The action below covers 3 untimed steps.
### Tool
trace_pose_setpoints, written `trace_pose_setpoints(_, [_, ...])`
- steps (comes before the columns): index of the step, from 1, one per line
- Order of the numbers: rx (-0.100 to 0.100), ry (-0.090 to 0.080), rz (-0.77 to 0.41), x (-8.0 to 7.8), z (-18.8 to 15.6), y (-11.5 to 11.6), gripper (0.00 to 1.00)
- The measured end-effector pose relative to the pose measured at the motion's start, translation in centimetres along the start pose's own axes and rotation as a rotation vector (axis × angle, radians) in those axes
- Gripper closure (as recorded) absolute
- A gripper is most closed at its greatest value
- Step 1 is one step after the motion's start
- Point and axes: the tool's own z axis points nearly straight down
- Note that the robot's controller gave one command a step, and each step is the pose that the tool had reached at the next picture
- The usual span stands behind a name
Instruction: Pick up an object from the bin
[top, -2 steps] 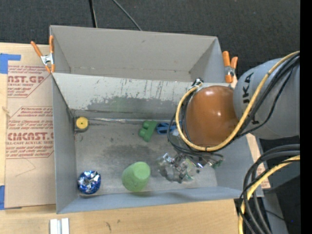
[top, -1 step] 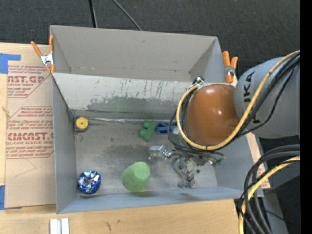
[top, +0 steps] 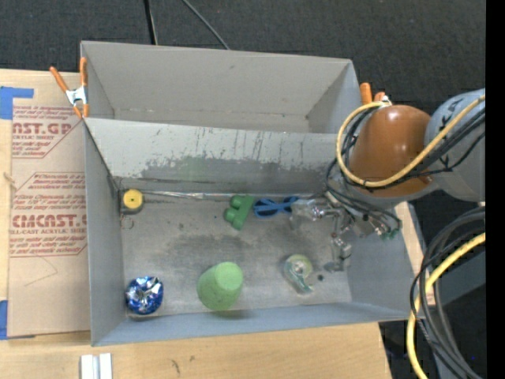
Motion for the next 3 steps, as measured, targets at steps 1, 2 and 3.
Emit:
trace_pose_setpoints(1, [-0.004,-0.001,-0.423,4.5,2.7,5.4,0.0])
trace_pose_setpoints(2, [-0.004,0.001,-0.385,2.8,2.7,4.9,0.0])
trace_pose_setpoints(3, [-0.004,0.001,-0.386,2.8,2.7,5.0,1.0])
